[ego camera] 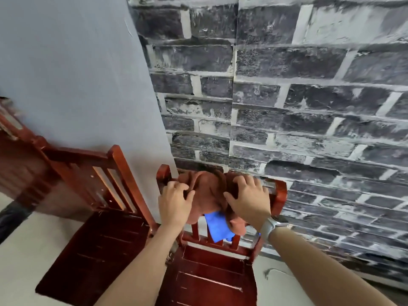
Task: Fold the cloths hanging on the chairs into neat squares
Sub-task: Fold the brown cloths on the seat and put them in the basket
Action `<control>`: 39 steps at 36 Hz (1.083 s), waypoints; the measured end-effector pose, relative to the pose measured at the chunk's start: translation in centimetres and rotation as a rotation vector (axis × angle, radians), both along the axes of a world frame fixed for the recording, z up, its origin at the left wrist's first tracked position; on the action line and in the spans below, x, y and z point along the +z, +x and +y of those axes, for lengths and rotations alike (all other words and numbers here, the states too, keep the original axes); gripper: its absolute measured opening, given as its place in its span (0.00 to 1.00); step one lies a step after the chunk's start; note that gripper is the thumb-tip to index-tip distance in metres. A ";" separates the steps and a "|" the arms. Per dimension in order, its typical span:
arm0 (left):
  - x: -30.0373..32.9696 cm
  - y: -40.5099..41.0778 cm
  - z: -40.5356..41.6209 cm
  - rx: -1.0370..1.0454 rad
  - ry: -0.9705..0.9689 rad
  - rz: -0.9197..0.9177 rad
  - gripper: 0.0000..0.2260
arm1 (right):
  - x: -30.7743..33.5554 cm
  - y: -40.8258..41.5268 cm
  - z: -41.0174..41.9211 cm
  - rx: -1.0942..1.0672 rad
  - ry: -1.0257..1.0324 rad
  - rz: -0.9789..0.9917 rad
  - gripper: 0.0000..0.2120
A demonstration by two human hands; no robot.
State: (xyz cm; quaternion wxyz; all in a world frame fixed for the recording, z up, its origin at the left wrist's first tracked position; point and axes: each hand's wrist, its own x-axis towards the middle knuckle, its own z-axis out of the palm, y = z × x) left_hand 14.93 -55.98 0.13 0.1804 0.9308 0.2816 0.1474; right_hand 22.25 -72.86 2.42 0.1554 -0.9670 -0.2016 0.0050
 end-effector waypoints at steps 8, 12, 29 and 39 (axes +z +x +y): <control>2.8 1.2 4.0 -0.248 -0.204 -0.258 0.08 | 1.3 0.4 1.1 -0.148 0.050 0.055 0.10; 5.1 3.5 5.1 -0.314 -0.324 -0.293 0.08 | 3.0 0.4 1.0 -0.240 0.181 0.115 0.06; 9.5 6.0 5.1 -0.452 -0.429 -0.373 0.06 | 11.2 -0.8 -3.1 -0.604 0.933 0.103 0.12; 5.0 1.9 5.8 -0.693 -0.329 0.082 0.29 | 11.3 -3.1 -1.9 -0.434 1.044 0.231 0.08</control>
